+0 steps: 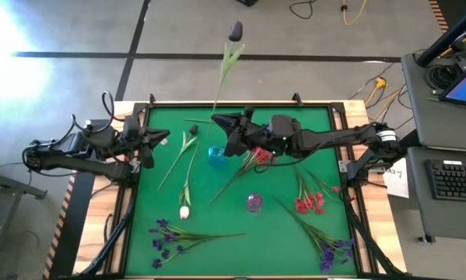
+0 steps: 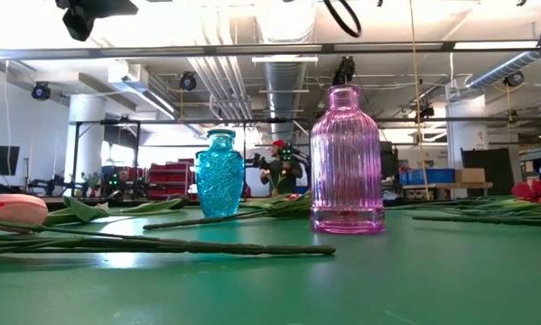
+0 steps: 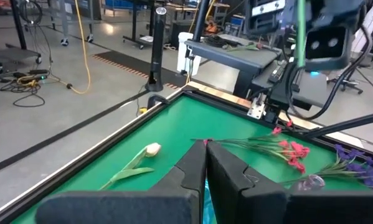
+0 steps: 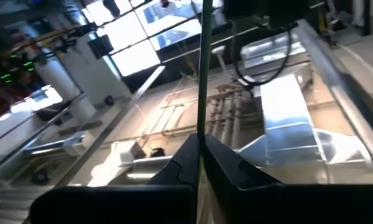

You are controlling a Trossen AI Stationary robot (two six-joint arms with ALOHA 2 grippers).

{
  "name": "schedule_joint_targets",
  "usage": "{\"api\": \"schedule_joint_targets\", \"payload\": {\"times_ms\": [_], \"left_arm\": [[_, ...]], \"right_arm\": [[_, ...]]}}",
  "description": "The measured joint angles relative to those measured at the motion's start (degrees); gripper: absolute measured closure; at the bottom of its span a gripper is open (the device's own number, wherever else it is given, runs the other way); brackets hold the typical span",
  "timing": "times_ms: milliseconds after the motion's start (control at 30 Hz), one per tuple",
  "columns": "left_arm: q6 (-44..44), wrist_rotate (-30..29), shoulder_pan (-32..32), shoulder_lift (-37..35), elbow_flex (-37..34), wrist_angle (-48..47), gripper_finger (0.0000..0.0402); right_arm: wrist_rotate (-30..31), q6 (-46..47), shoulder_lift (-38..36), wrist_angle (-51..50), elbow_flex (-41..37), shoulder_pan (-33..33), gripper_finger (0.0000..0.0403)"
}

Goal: Sort flowers into vase by color
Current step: Put the right black tulip into the blue vase

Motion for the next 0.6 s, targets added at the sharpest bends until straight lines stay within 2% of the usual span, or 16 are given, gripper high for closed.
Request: {"api": "schedule_joint_targets", "payload": {"times_ms": [100, 333, 533, 600], "left_arm": [[0.06, -0.03, 0.0, 0.07, 0.0, 0.03, 0.0402], [0.1, -0.01, 0.02, 0.09, 0.0, 0.03, 0.0402], [-0.73, -0.01, 0.0, 0.71, 0.0, -0.08, 0.0402], [-0.78, 0.0, 0.0, 1.17, 0.0, -0.08, 0.0402]], "right_arm": [[-1.56, -0.28, 0.69, -0.04, 1.33, 0.0, 0.0394], [-0.93, -0.38, 3.42, -1.04, 2.07, 0.2, 0.0394], [7.18, -4.28, 4.31, -2.94, 2.02, 0.42, 0.0394], [7.94, -4.8, 4.18, -2.88, 2.24, 0.14, 0.0394]]}}
